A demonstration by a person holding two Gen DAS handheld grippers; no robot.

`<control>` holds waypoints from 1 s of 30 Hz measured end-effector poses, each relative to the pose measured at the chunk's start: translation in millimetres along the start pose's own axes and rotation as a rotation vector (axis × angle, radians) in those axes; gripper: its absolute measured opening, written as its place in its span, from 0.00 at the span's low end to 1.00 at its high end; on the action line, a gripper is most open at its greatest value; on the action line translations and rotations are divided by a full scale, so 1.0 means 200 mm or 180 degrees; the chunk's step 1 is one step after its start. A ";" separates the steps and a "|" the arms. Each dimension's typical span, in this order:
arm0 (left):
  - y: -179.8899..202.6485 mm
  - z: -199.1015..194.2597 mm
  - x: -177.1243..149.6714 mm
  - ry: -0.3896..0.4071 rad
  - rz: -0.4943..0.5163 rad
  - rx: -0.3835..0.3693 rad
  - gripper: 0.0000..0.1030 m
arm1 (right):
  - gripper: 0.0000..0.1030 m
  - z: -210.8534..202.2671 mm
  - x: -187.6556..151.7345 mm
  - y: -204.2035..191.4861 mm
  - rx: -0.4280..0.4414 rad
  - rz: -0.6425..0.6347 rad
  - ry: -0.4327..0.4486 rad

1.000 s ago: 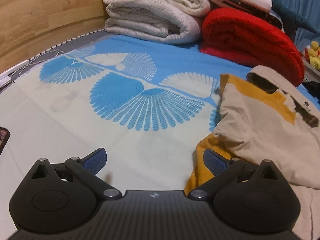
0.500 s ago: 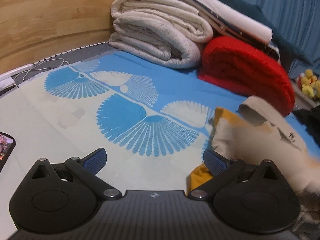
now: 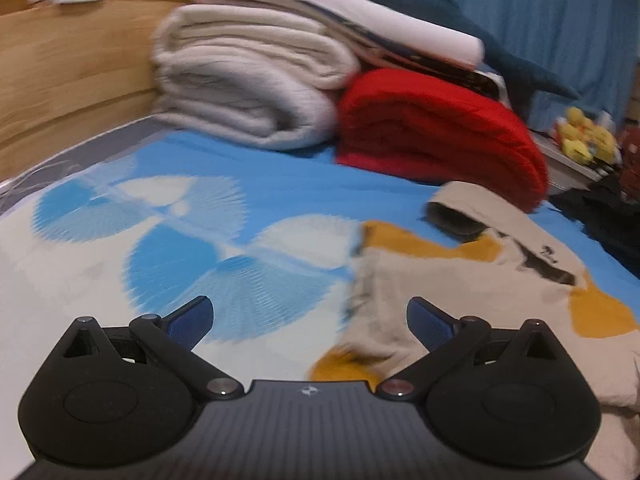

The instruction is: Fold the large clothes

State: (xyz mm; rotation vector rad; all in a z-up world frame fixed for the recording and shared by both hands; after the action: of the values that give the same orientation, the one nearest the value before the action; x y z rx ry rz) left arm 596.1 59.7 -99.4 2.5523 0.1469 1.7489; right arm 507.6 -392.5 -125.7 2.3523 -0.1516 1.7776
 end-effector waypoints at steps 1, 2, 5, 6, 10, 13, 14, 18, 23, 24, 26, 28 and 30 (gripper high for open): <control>0.07 0.07 0.00 -0.0037 0.0081 -0.0121 1.00 | 0.61 0.04 -0.03 0.05 -0.0076 0.0088 -0.0064; 0.15 0.14 0.00 -0.0075 0.0174 -0.0238 1.00 | 0.61 0.07 -0.06 0.09 -0.0142 0.0179 -0.0111; 0.39 0.38 -0.14 -0.0279 0.0422 -0.0568 1.00 | 0.63 0.19 -0.29 0.13 -0.0157 0.0305 -0.0525; 0.43 0.48 -0.22 -0.0421 0.0535 -0.0540 1.00 | 0.64 0.24 -0.40 0.13 -0.0189 0.0255 -0.0737; 0.38 0.73 -0.48 -0.0872 0.0660 -0.0152 1.00 | 0.77 0.29 -0.52 0.21 -0.0297 0.0314 -0.0641; 0.26 0.65 -0.45 -0.0855 0.0307 -0.0146 1.00 | 0.77 0.25 -0.45 0.29 -0.0391 0.0586 -0.0591; 0.23 0.59 -0.43 -0.0804 0.0306 -0.0174 1.00 | 0.78 0.21 -0.42 0.31 -0.0358 0.0653 -0.0522; 0.09 0.41 -0.29 -0.0608 0.0372 -0.0251 1.00 | 0.80 0.04 -0.33 0.36 -0.0195 0.0925 -0.0470; 0.05 0.35 0.10 -0.0282 0.0014 -0.0221 1.00 | 0.83 0.03 -0.03 0.33 -0.0019 0.1165 -0.0231; 0.06 0.37 0.17 -0.0226 -0.0041 -0.0211 1.00 | 0.84 0.04 0.05 0.28 0.0032 0.1171 -0.0188; 0.09 0.43 0.29 -0.0129 -0.0151 -0.0180 1.00 | 0.84 0.15 0.19 0.18 0.0200 0.1202 -0.0167; 0.12 0.53 0.35 -0.0145 -0.0259 -0.0112 1.00 | 0.84 0.27 0.29 0.07 0.0316 0.1307 -0.0191; 0.14 0.62 0.38 -0.0218 -0.0393 -0.0052 1.00 | 0.84 0.44 0.35 -0.05 0.0551 0.1711 -0.0360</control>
State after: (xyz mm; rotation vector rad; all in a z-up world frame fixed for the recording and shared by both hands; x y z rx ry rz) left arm 741.0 41.1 -72.1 2.5287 0.2799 1.6110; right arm 612.4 -398.2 -82.8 2.7232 -0.7366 1.9337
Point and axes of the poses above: each gripper's, at about its wrist camera, not at the fingertips, and z roughly the way its jaws point, y to its right, x to its top, the point moved 8 cm from there along z, roughly the way its jaws point, and after that the axes turned 14 degrees about y, right-handed, at the moved point
